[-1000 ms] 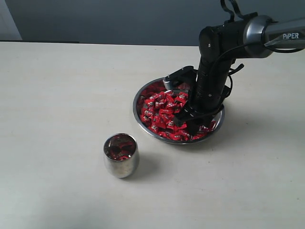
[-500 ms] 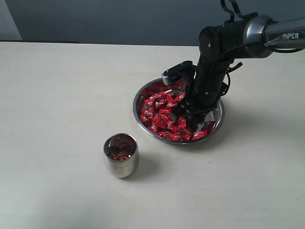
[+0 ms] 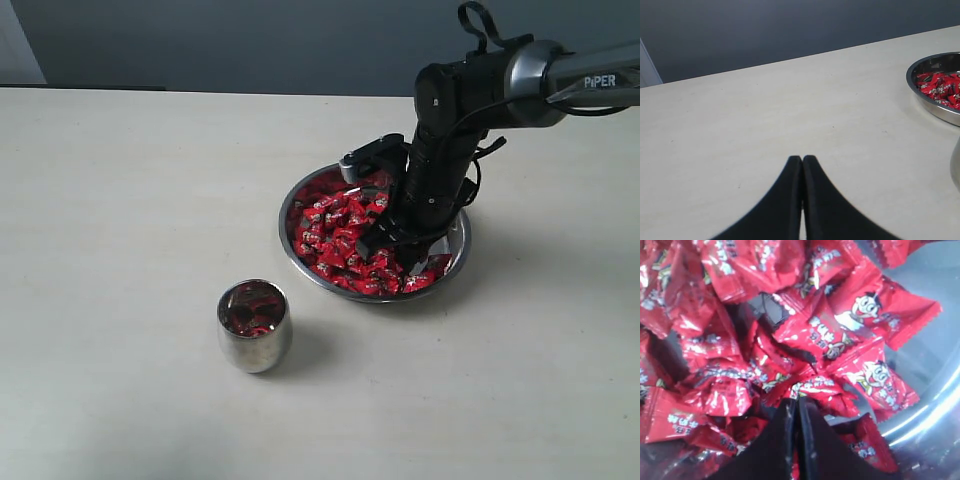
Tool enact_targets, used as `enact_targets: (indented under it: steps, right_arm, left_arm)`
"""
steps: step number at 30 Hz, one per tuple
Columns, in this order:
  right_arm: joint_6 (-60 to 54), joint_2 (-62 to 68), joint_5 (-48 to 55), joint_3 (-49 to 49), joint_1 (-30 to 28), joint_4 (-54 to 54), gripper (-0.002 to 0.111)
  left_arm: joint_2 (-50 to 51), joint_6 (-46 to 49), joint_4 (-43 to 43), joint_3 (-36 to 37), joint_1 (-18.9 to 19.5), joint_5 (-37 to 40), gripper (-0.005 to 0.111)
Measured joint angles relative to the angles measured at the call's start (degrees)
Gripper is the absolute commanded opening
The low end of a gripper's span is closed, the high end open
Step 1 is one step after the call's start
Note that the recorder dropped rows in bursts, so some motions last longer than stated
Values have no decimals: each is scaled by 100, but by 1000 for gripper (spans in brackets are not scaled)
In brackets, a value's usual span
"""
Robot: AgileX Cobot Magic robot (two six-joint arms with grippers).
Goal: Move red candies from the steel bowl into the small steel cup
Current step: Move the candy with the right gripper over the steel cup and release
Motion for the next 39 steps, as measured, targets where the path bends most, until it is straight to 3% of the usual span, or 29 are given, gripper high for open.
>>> enact_targets:
  steps: [16,24,29,39]
  right_arm:
    - [-4,-792,0,0,0,260,-1]
    - [-1287,-1370,240,0,56,1894,-1]
    - [-1994,-1544,632,0,439,2673,-1]
    - [-2150,-1554,749,0,1239,2750,-1]
  left_arm:
    - [0,0,0,0,0,0,0]
    - [0,0,0,0,0,0,0]
    - [0,0,0,0,0,0,0]
    - [0,0,0,0,0,0,0]
